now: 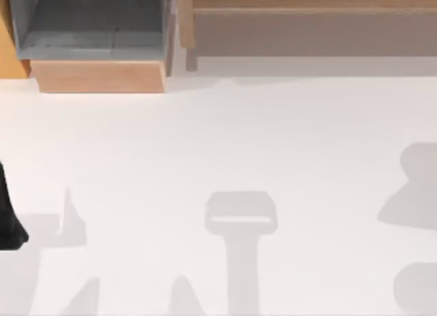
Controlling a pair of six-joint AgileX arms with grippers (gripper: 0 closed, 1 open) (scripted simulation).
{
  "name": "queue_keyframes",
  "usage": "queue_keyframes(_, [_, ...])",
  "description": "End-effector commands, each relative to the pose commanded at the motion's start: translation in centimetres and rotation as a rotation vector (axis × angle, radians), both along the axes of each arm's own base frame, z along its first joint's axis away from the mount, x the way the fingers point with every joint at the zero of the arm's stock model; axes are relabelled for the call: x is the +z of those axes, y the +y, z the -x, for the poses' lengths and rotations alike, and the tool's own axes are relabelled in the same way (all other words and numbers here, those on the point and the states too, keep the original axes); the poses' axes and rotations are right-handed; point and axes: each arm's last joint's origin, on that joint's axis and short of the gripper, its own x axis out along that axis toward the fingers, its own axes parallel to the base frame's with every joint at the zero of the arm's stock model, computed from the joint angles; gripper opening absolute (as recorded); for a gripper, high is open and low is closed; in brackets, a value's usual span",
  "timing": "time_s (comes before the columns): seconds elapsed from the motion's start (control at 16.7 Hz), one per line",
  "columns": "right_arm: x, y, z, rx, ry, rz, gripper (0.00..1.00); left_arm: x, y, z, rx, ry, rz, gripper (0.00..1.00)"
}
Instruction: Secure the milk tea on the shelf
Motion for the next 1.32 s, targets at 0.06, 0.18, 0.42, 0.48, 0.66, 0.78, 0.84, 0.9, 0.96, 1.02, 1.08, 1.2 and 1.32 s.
queue_keyframes(0.06, [0.0,0.0,0.0,0.0,0.0,0.0,0.0,0.0,0.0,0.0,0.0,0.0,0.0,1.0])
queue_keyframes(0.18, [0.0,0.0,0.0,0.0,0.0,0.0,0.0,0.0,0.0,0.0,0.0,0.0,0.0,1.0])
queue_keyframes(0.42, [0.0,0.0,0.0,0.0,0.0,0.0,0.0,0.0,0.0,0.0,0.0,0.0,0.0,1.0])
queue_keyframes(0.48, [0.0,0.0,0.0,0.0,0.0,0.0,0.0,0.0,0.0,0.0,0.0,0.0,0.0,1.0])
queue_keyframes(0.66, [0.2,0.0,0.0,-0.001,0.001,-0.002,0.0,0.0,0.0,0.0,0.0,0.0,0.0,1.0])
queue_keyframes(0.78, [0.6,0.0,0.0,-0.001,0.001,-0.002,0.0,0.0,0.0,0.0,0.0,0.0,0.0,1.0])
queue_keyframes(0.84, [0.8,0.0,0.0,-0.001,0.001,-0.002,0.0,0.0,0.0,0.0,0.0,0.0,0.0,1.0])
queue_keyframes(0.9, [1.0,0.0,0.0,-0.001,0.002,-0.002,0.0,0.0,0.0,0.0,0.0,0.0,0.0,1.0])
queue_keyframes(0.96, [1.0,0.0,0.0,-0.001,0.002,-0.002,0.0,0.0,0.0,0.0,0.0,0.0,0.0,1.0])
queue_keyframes(1.02, [1.0,0.0,0.0,-0.001,0.002,-0.002,0.0,0.0,0.0,0.0,0.0,0.0,0.0,1.0])
queue_keyframes(1.08, [0.8,0.0,0.1,-0.001,0.006,-0.006,0.0,0.0,0.0,0.0,0.0,0.0,0.0,1.0])
queue_keyframes(1.2, [1.3,0.0,-0.1,-0.002,-0.014,0.004,0.0,0.0,0.0,0.0,0.0,0.0,0.0,1.0])
queue_keyframes(1.32, [2.4,0.1,-0.9,-0.011,-0.053,0.027,0.0,0.0,0.0,0.0,0.0,0.0,0.0,1.0])
